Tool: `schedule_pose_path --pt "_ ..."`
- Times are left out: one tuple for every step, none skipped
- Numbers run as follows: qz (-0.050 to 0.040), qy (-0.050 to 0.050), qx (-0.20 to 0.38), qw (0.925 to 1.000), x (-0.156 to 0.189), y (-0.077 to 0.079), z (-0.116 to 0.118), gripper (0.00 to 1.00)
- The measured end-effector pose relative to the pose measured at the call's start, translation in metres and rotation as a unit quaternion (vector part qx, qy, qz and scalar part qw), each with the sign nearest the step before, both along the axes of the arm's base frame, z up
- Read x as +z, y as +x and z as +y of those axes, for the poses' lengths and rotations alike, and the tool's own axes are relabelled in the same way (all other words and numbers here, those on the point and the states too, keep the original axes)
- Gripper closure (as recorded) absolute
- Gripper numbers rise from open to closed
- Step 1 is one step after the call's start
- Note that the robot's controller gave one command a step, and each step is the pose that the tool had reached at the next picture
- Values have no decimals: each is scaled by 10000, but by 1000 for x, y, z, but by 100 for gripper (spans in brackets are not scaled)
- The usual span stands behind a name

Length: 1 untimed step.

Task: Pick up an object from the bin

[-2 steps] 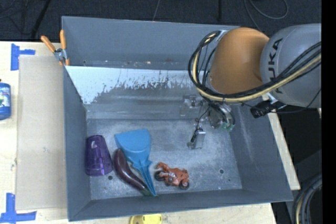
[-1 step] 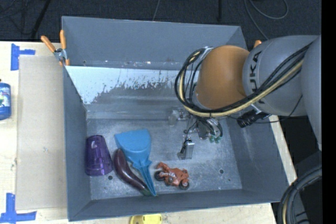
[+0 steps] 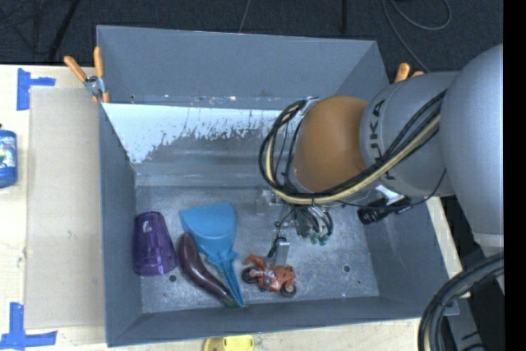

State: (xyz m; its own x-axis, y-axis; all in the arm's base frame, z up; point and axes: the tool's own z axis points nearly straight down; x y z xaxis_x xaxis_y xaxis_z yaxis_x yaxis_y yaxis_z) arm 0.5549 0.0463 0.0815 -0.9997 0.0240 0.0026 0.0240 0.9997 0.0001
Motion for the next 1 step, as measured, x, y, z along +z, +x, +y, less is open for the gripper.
schedule_pose_path --pt "-7 2 375 9993 -3 -24 -4 0"
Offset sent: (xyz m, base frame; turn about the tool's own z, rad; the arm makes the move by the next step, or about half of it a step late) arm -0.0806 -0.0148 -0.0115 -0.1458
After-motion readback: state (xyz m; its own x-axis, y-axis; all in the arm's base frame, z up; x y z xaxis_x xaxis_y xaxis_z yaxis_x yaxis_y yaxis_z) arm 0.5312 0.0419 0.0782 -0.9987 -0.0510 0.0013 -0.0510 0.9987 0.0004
